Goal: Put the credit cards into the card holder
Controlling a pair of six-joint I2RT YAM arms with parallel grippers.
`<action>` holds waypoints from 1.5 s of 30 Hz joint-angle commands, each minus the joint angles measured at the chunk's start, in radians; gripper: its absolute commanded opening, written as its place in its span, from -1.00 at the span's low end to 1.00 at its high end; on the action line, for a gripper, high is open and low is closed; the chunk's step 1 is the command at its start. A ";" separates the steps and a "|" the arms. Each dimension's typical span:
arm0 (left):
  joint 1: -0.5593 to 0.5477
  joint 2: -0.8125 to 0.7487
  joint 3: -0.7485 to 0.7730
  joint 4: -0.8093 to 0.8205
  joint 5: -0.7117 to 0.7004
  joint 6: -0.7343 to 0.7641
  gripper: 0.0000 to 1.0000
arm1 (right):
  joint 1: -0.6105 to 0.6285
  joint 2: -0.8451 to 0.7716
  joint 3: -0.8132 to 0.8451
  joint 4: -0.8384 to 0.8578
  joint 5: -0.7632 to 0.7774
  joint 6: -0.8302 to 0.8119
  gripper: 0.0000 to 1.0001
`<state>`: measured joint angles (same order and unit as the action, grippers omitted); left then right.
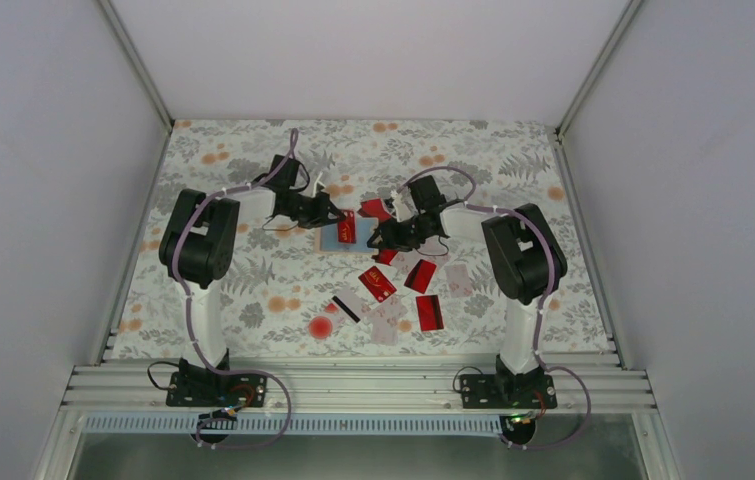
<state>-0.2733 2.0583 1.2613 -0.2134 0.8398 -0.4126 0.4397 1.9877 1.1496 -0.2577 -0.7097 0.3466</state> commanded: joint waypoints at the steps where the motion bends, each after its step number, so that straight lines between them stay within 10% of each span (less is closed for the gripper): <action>1: -0.007 0.014 -0.023 0.025 0.023 -0.013 -0.95 | -0.002 0.028 0.022 0.013 -0.008 -0.003 -0.16; 45: -0.021 0.162 0.134 -0.232 0.046 0.072 -0.95 | -0.002 0.046 0.038 -0.006 -0.020 -0.028 -0.18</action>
<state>-0.2783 2.1761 1.3823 -0.4107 0.9089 -0.3710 0.4370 2.0029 1.1641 -0.2630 -0.7303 0.3389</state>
